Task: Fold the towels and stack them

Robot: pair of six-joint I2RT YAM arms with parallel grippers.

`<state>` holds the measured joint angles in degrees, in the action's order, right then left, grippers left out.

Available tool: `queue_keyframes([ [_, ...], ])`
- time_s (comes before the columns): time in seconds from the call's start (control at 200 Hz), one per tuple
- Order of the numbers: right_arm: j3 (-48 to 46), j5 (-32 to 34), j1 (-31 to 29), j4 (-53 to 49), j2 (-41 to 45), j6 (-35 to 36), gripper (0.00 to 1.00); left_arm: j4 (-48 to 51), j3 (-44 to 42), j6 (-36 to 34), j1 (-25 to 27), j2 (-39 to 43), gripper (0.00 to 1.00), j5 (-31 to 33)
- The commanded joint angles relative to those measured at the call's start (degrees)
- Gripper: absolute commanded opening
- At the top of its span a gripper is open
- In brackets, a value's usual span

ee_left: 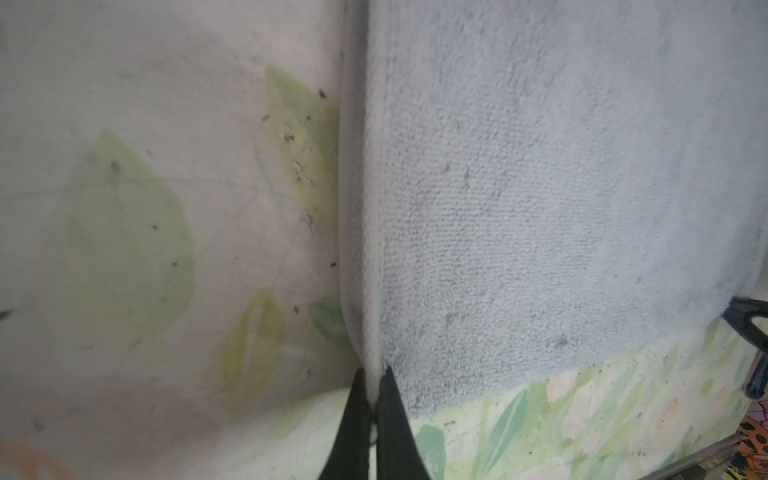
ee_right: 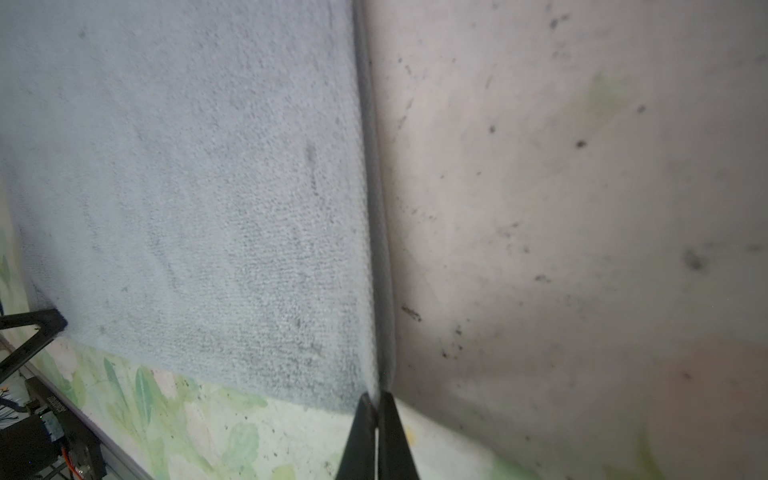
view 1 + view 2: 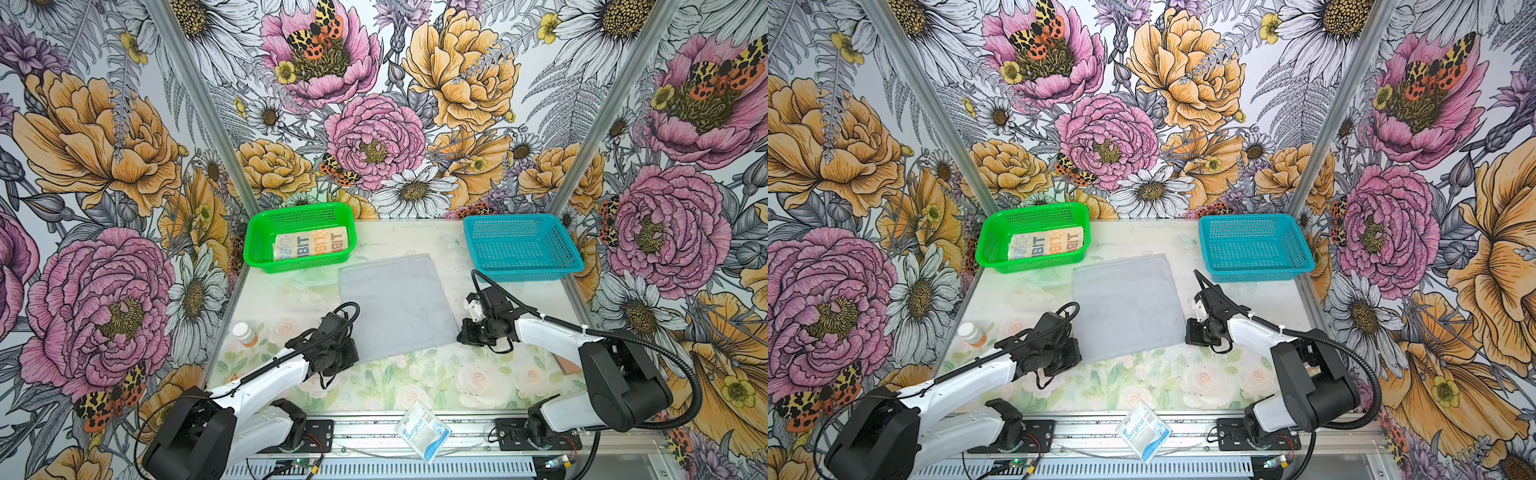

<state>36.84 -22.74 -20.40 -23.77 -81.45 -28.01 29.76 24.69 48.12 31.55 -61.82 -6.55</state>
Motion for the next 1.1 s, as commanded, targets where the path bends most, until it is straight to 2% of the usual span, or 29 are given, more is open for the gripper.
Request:
queue_keyframes([
  [0.0,-2.48,-2.54,0.19,-2.68,5.76,0.05,0.0,7.19,1.41,1.31,4.29,2.84,0.0,-0.31],
  [0.105,-5.81,-3.47,0.1,-5.96,13.24,-1.77,0.0,14.13,3.57,2.98,9.91,5.05,0.0,2.03],
  [0.19,-7.37,-5.04,-0.15,-7.82,19.66,-4.55,0.0,15.59,4.21,4.83,11.52,6.47,0.0,1.24],
  [0.32,-6.28,-5.93,-0.52,-12.04,26.42,-7.33,0.0,18.04,5.89,6.59,12.21,9.91,0.0,1.8],
  [0.46,-1.89,-5.41,-0.61,-13.06,27.98,-7.48,0.0,19.88,11.08,5.18,11.29,11.13,0.0,2.01],
  [0.695,9.63,-0.58,0.45,-12.84,16.72,-2.88,0.0,18.97,16.32,-2.13,3.34,7.34,0.0,2.87],
  [0.891,21.77,1.38,1.3,-12.71,4.55,1.64,0.0,15.07,20.97,-9.28,-5.49,1.47,0.0,-0.46],
  [1.091,32.68,1.53,2.72,-12.14,-6.64,5.36,0.0,9.0,25.33,-14.68,-11.72,-7.7,0.0,-3.89],
])
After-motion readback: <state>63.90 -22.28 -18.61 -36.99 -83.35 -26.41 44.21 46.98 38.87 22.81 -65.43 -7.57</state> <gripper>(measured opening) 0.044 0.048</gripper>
